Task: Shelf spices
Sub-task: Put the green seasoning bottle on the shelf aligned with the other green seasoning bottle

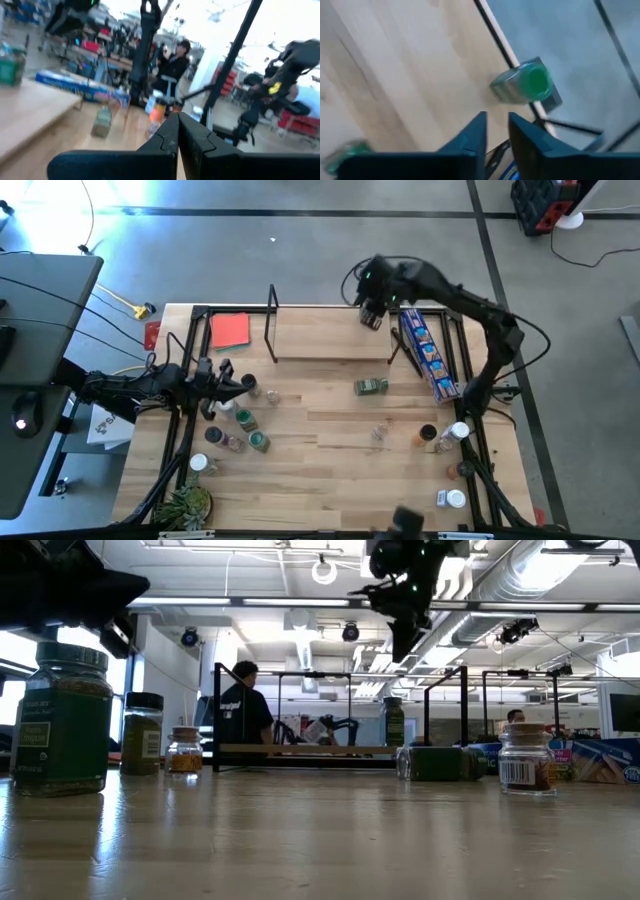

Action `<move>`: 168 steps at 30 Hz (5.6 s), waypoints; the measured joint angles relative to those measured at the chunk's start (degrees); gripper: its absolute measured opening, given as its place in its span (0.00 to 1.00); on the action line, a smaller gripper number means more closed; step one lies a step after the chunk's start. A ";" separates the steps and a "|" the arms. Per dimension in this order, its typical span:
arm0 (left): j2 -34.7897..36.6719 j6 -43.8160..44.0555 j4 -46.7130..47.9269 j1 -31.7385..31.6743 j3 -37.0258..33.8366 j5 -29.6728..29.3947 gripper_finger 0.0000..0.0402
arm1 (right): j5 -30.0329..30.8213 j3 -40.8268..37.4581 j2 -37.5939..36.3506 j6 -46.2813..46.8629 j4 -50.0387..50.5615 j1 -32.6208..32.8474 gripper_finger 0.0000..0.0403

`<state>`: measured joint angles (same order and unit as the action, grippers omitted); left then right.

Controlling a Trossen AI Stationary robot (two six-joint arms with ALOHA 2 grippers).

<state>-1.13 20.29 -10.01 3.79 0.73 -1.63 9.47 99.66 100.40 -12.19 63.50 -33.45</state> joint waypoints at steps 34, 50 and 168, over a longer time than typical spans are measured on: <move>0.00 -2.47 -0.14 -0.02 0.00 -7.24 0.00 | -17.27 -0.07 11.80 -34.47 -9.65 -14.54 0.70; 0.00 -2.47 -0.12 -0.02 0.00 -7.13 0.00 | -20.21 -0.04 11.78 -23.86 -9.42 -14.42 0.48; -44.10 -11.37 -4.02 4.48 18.17 -0.32 0.00 | -3.04 -19.82 11.69 81.18 -26.70 41.28 0.66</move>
<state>-45.22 8.92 -14.02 8.28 18.91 -1.95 6.43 79.83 112.09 68.99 36.80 7.82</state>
